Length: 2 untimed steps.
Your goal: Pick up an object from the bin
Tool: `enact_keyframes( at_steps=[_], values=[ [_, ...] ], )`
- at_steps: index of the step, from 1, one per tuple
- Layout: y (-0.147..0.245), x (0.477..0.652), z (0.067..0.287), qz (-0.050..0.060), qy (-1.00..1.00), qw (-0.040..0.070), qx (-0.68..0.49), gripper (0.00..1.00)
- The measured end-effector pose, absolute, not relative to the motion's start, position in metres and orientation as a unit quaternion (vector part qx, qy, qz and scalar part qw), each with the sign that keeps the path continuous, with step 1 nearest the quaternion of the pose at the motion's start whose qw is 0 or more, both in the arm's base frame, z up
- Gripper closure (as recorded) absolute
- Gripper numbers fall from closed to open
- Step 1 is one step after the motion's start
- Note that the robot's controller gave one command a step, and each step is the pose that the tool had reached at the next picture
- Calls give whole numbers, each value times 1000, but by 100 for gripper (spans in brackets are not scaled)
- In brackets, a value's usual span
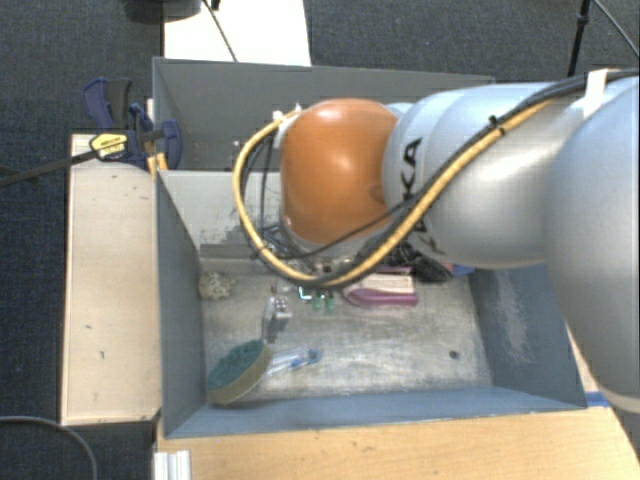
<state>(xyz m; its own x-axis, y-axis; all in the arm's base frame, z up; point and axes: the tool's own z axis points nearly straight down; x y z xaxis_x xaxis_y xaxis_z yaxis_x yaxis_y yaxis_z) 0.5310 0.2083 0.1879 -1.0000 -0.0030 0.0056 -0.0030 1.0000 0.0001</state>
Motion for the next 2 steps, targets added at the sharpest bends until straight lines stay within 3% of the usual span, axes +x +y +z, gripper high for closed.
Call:
enact_keyframes(
  at_steps=[1, 2],
  values=[
    [178, 528, 94, -3, -997, -13, 80, 0],
    [201, 509, 83, 0, -986, -19, 168, 0]
  ],
)
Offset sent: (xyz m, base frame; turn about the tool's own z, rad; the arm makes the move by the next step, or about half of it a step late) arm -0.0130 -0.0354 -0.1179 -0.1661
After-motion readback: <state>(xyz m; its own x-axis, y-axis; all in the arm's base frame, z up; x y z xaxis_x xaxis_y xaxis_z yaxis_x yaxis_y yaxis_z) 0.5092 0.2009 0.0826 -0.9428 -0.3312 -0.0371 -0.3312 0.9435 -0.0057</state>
